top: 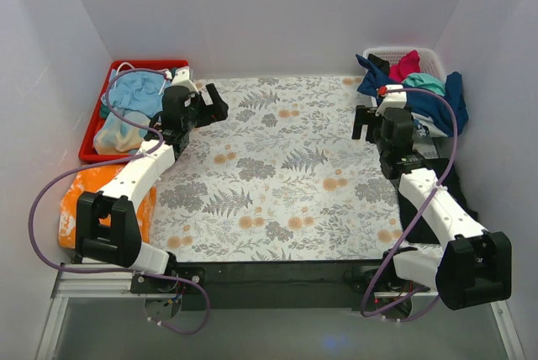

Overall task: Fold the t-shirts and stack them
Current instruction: Grab crumpled tshirt from bin with the right arm

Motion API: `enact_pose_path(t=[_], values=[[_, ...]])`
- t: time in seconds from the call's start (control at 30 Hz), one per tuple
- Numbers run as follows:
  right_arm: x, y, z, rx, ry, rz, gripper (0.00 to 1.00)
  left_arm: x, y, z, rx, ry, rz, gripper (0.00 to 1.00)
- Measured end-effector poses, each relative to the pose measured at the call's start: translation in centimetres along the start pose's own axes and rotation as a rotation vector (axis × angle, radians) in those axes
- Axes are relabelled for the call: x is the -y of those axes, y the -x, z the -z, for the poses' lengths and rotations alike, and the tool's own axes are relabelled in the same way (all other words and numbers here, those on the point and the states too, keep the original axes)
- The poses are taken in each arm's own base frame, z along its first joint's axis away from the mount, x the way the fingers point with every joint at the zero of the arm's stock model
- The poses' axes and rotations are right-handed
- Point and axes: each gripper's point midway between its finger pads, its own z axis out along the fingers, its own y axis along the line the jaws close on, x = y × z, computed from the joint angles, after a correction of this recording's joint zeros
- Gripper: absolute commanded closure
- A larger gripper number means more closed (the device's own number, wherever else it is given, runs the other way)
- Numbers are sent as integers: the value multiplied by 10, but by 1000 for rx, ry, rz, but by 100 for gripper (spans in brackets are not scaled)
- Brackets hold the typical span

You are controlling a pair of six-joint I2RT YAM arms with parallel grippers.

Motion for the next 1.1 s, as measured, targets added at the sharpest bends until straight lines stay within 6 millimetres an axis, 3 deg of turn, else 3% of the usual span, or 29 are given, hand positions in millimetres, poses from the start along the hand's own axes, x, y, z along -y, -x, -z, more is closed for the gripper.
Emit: enact_pose_path(t=[0.17,0.33,0.5,0.57,0.6,0.77,0.87,1.0,1.1], values=[[-2,2,1,5,27,78,2,-2,0,-5,2,19,-22,7],[6,9,1,12,-10,124,2,9,20,-40,-1,3,-54,7],[19,42,-8,36,-99,141,16,16,24,-62,-16,-17,-42,12],[24,58,-18,46,-147,140,24,16,20,-66,-32,-12,-14,15],[30,75,-39,47,-210,136,24,15,18,-66,-40,-7,-1,15],[50,73,-91,-33,-294,115,30,16,6,-62,-65,-18,57,15],[79,49,-122,-125,-351,74,30,9,-17,-56,-108,-9,84,16],[113,19,-145,-228,-445,54,28,2,-36,-53,-144,6,101,16],[119,8,-144,-262,-491,67,28,0,-45,-52,-163,8,115,16]])
